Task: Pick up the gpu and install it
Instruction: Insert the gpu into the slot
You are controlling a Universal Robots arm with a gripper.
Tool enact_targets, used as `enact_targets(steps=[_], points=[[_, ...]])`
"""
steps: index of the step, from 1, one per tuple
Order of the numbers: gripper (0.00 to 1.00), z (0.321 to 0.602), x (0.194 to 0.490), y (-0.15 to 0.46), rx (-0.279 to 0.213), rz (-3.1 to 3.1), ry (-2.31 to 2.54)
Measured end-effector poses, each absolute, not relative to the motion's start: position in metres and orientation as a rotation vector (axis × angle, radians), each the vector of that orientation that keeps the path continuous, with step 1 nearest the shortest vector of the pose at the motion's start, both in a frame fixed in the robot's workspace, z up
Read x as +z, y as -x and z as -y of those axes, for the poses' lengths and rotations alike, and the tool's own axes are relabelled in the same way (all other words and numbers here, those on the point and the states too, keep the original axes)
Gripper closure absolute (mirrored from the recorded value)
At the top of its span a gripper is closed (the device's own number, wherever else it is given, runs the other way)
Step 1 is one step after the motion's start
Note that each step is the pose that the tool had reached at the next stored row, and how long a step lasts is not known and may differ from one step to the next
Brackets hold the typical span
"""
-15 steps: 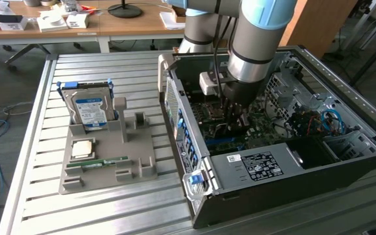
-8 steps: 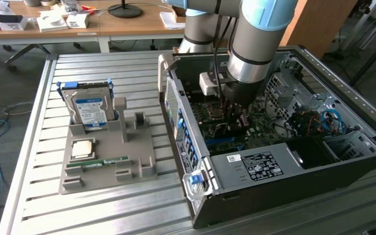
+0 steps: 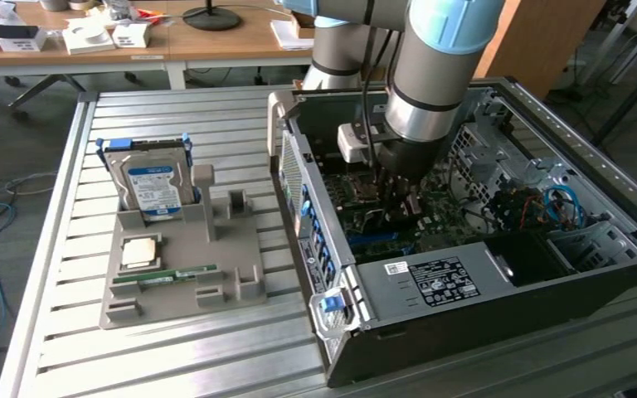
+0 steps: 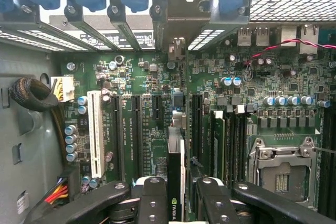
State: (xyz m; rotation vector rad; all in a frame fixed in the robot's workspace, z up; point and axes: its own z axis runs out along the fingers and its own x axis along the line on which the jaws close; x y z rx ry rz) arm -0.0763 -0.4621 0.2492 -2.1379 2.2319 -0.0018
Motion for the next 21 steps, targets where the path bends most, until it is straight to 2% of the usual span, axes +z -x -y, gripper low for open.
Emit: enact_targets(steps=[21], points=[[0.74,0.4620,0.2479,0.0762,-0.001,-2.231,2.137]])
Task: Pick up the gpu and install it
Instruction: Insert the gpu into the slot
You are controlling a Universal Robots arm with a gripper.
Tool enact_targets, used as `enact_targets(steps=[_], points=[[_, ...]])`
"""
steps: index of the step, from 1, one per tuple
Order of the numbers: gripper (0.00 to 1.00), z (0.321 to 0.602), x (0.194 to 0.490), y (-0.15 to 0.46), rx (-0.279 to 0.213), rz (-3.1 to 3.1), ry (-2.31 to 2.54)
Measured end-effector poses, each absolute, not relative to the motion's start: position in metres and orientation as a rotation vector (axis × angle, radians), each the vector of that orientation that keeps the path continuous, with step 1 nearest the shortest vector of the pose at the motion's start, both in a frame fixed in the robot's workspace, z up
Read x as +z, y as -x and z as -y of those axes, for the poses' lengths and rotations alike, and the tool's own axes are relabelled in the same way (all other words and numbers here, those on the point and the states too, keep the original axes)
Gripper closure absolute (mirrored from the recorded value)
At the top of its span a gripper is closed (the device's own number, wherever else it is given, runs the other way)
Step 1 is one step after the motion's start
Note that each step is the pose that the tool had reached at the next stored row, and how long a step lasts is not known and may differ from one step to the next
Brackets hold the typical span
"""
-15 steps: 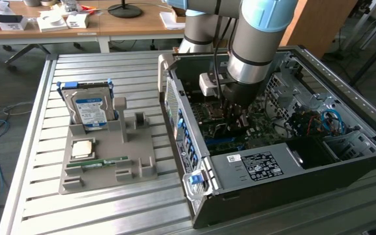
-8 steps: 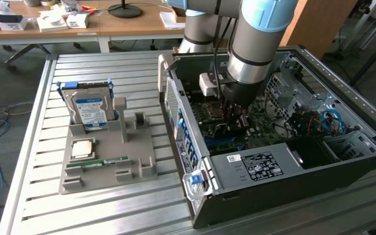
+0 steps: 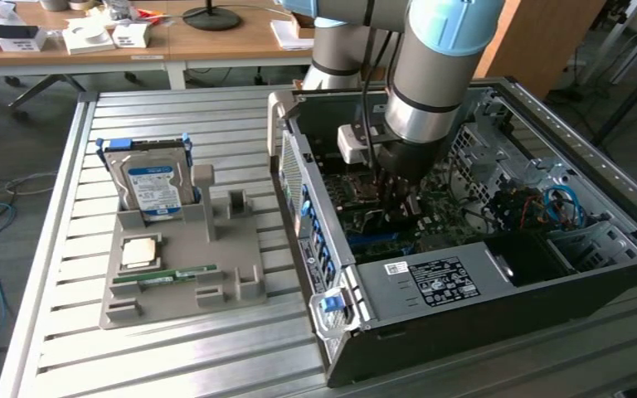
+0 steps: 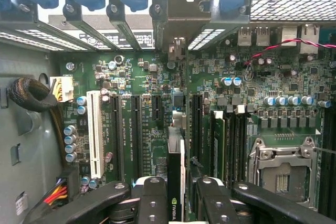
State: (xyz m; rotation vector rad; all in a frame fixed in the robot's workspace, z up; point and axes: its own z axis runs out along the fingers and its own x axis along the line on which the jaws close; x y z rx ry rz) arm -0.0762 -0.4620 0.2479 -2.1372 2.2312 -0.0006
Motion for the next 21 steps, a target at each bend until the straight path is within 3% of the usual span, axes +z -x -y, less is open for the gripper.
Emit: enact_targets(steps=[21], points=[[0.74,0.4620,0.2464,0.0763,-0.001,-2.231,2.137]])
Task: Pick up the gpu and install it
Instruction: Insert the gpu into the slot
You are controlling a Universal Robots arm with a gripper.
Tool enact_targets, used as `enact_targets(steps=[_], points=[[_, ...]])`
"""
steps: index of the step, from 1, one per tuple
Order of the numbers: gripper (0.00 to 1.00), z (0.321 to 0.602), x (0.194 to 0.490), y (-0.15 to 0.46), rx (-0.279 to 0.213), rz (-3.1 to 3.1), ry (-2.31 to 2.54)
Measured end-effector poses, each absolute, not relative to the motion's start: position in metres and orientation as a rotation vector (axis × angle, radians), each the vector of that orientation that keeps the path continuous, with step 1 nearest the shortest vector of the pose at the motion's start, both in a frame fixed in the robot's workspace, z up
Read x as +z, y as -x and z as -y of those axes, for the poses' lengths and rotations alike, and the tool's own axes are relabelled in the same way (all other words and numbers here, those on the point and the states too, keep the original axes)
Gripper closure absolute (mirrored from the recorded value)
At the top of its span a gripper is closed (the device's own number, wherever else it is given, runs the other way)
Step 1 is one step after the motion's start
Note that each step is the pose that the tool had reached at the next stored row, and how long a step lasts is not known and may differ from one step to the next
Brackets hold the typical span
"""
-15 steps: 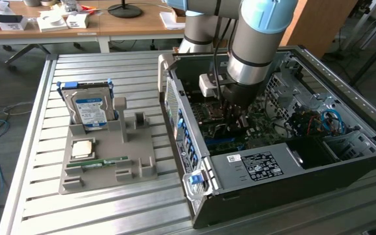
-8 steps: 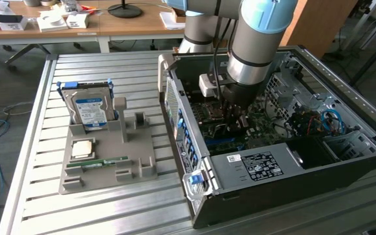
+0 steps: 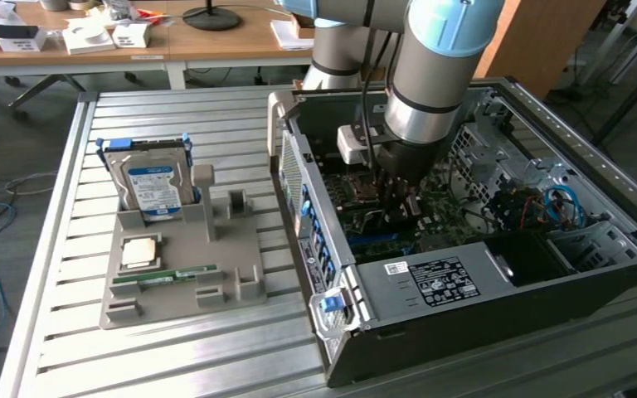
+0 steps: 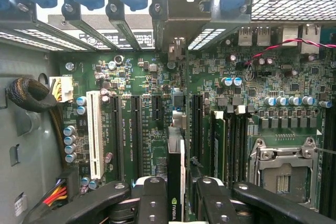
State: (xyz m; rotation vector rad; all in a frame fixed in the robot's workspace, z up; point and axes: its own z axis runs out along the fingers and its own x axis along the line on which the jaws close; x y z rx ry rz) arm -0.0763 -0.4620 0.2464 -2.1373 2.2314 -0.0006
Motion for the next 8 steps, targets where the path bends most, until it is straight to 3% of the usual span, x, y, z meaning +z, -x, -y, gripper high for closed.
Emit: enact_targets(steps=[8], points=[[0.74,0.4620,0.2462,0.0763,-0.001,-2.231,2.137]])
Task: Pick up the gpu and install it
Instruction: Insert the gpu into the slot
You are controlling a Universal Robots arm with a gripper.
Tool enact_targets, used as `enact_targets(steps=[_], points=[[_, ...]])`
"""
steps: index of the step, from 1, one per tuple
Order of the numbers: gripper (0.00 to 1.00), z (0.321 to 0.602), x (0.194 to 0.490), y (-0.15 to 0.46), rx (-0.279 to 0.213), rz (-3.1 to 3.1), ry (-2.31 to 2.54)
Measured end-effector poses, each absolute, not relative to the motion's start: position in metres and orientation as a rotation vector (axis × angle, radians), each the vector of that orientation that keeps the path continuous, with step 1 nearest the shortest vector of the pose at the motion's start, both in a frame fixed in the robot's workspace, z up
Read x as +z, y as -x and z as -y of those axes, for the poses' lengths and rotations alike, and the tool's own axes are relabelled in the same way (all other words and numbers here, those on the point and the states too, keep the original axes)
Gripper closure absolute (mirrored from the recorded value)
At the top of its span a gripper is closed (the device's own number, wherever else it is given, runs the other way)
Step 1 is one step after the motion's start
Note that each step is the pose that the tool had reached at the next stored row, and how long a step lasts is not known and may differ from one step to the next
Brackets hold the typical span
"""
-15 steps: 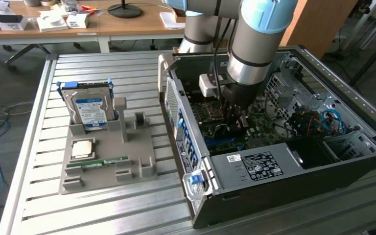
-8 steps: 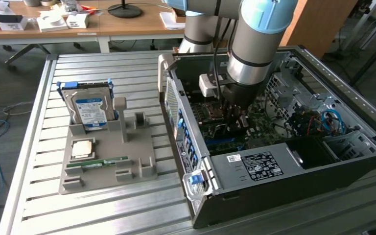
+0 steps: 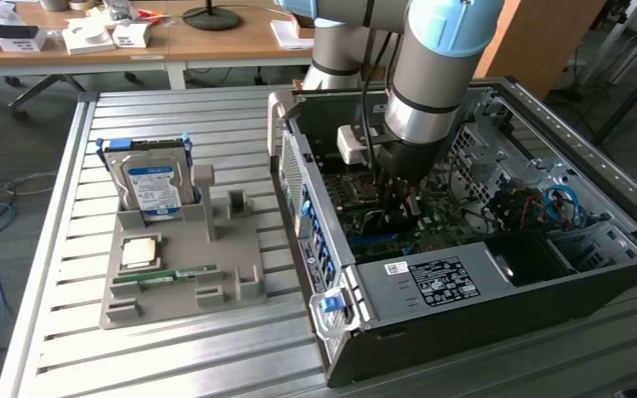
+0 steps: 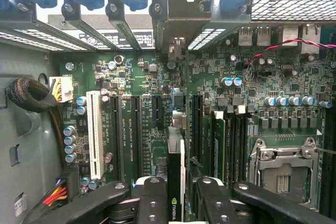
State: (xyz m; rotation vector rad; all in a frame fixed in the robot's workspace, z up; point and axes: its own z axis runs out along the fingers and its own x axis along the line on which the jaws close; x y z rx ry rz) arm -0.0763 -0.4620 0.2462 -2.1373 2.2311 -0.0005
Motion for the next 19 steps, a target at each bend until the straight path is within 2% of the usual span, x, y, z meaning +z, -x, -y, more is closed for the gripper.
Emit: enact_targets(steps=[19], points=[[0.74,0.4620,0.2449,0.0783,-0.001,-2.231,2.137]])
